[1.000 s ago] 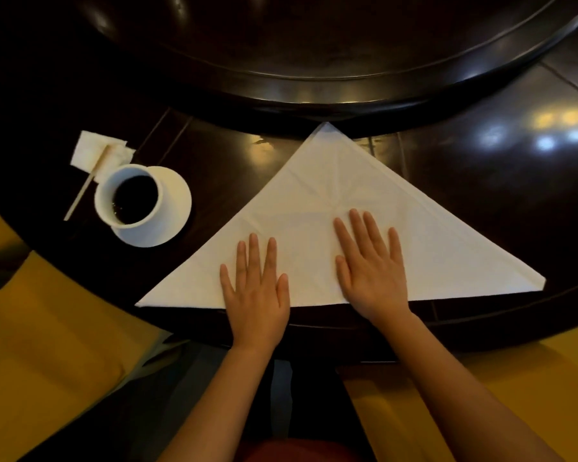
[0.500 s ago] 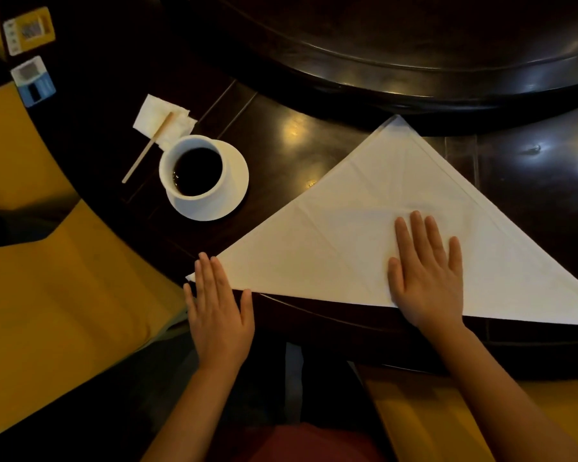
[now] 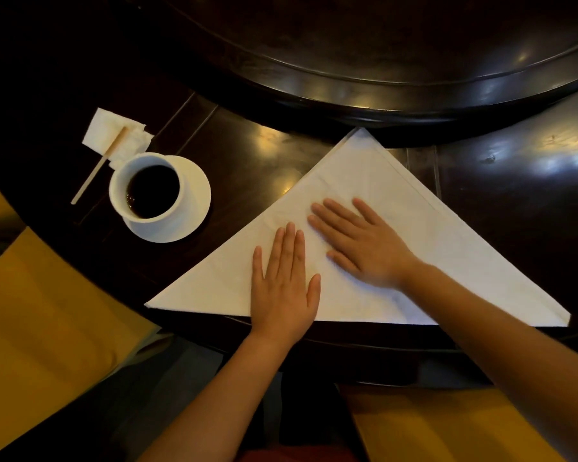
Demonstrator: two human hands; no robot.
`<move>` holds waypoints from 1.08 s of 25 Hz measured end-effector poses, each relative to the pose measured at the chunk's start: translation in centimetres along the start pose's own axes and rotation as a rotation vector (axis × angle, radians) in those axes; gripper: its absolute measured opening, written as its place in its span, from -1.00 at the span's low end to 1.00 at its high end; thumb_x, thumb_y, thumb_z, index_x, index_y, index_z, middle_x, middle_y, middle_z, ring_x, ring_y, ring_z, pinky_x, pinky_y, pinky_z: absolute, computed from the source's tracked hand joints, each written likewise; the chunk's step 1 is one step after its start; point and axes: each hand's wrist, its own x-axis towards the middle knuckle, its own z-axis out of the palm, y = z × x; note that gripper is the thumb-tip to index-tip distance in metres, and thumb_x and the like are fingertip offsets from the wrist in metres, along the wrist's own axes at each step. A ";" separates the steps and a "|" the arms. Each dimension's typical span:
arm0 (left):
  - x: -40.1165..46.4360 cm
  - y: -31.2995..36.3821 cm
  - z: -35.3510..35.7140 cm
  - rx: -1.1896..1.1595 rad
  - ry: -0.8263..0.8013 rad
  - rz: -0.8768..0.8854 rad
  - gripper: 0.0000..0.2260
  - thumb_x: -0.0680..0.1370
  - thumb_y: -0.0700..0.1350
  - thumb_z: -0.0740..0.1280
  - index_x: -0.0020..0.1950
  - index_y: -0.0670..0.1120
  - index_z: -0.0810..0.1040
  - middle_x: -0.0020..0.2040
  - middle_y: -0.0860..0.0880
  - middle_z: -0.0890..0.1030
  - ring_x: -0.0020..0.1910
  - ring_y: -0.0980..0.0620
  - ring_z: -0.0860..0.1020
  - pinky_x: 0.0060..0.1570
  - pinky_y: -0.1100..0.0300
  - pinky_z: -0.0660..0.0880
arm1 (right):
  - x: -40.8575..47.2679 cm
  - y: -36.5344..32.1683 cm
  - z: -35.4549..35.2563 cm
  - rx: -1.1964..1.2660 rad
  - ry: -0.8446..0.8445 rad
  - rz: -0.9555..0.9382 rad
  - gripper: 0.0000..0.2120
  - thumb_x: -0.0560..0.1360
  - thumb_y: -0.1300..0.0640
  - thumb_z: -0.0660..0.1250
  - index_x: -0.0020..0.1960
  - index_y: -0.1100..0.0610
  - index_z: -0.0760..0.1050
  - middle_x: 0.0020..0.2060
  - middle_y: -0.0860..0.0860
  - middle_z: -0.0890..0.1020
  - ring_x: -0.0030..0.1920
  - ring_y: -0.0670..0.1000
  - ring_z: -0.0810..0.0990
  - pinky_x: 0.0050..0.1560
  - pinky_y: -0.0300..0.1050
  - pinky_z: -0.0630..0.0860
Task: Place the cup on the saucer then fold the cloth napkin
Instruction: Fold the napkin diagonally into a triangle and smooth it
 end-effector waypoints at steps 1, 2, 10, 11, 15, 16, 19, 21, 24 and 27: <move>-0.1 0.0 0.1 -0.002 0.003 0.013 -0.41 0.55 0.14 -0.06 0.51 -0.14 0.04 0.52 -0.17 0.13 0.49 -0.10 0.08 0.42 -0.14 0.00 | 0.8 1.4 -0.4 -0.003 -0.004 -0.015 -0.45 0.58 -0.13 -0.19 0.51 0.06 -0.10 0.50 0.02 -0.02 0.50 0.03 -0.10 0.46 0.03 -0.19; -0.2 0.0 0.1 -0.005 0.005 0.024 -0.41 0.55 0.15 -0.04 0.52 -0.09 0.03 0.53 -0.16 0.10 0.50 -0.10 0.03 0.41 -0.14 -0.02 | 1.6 2.7 -0.9 -0.002 -0.003 -0.010 -0.44 0.58 -0.15 -0.19 0.51 0.05 -0.11 0.51 0.02 -0.02 0.50 0.02 -0.13 0.47 0.02 -0.21; 0.0 0.0 0.2 0.030 0.017 0.030 -0.39 0.53 0.23 -0.03 0.53 0.01 0.02 0.53 -0.16 0.06 0.50 -0.11 -0.02 0.39 -0.14 -0.05 | 5.4 7.5 -2.5 0.027 0.058 0.271 -0.37 0.55 -0.18 -0.16 0.52 0.11 -0.13 0.53 0.07 -0.01 0.51 0.04 -0.12 0.47 0.01 -0.18; 0.0 0.0 0.2 0.031 0.016 0.032 -0.38 0.53 0.23 -0.03 0.53 0.01 0.01 0.53 -0.15 0.06 0.50 -0.11 -0.04 0.39 -0.13 -0.07 | 5.5 7.1 -2.5 0.049 0.070 0.322 -0.37 0.55 -0.18 -0.17 0.52 0.11 -0.13 0.53 0.06 -0.01 0.51 0.04 -0.11 0.47 0.02 -0.17; -0.3 -0.4 0.1 0.046 0.011 0.049 -0.38 0.53 0.24 -0.03 0.53 0.01 0.03 0.53 -0.14 0.08 0.50 -0.12 0.01 0.40 -0.13 -0.10 | 4.3 4.0 -2.0 0.173 0.143 0.437 -0.38 0.55 -0.16 -0.16 0.51 0.12 -0.12 0.53 0.07 -0.04 0.51 0.04 -0.15 0.47 0.08 -0.23; -0.4 -0.3 -0.1 0.035 0.020 0.034 -0.39 0.53 0.24 -0.03 0.53 0.01 0.04 0.53 -0.14 0.10 0.50 -0.11 0.03 0.41 -0.15 -0.09 | 3.3 3.2 -1.9 0.215 0.163 0.445 -0.38 0.55 -0.17 -0.15 0.51 0.11 -0.12 0.53 0.08 -0.05 0.51 0.05 -0.15 0.46 0.11 -0.24; 0.5 1.6 -1.2 -0.053 0.061 0.006 -0.40 0.54 0.22 -0.04 0.52 -0.01 0.03 0.53 -0.13 0.09 0.50 -0.08 0.00 0.41 -0.17 -0.13 | -1.5 1.7 -1.5 0.284 0.220 0.535 -0.39 0.56 -0.16 -0.05 0.51 0.07 -0.09 0.52 0.08 -0.03 0.51 0.08 -0.13 0.44 0.16 -0.23; 1.5 4.5 -1.5 -0.087 0.052 0.113 -0.41 0.54 0.21 -0.08 0.53 0.00 -0.01 0.54 -0.13 0.05 0.51 -0.09 0.00 0.42 -0.18 -0.13 | -5.9 1.2 -1.0 0.251 0.235 0.647 -0.39 0.56 -0.11 0.08 0.51 0.06 -0.05 0.52 0.10 0.01 0.51 0.09 -0.09 0.43 0.16 -0.18; 2.6 8.3 -0.8 -0.051 0.010 0.262 -0.41 0.53 0.23 -0.16 0.52 0.04 -0.10 0.55 -0.10 0.00 0.51 -0.08 -0.04 0.39 -0.17 -0.13 | -12.4 1.5 -0.3 0.222 0.183 0.852 -0.37 0.54 -0.05 0.20 0.50 0.08 0.01 0.51 0.12 0.08 0.49 0.12 0.01 0.43 0.16 -0.07; 2.9 9.4 0.5 0.006 -0.020 0.310 -0.41 0.53 0.22 -0.17 0.52 0.05 -0.18 0.56 -0.09 -0.07 0.51 -0.05 -0.13 0.41 -0.17 -0.18 | -17.0 2.0 0.0 0.207 0.161 1.012 -0.39 0.51 -0.05 0.26 0.47 0.11 0.14 0.43 0.15 0.27 0.42 0.16 0.22 0.39 0.16 0.14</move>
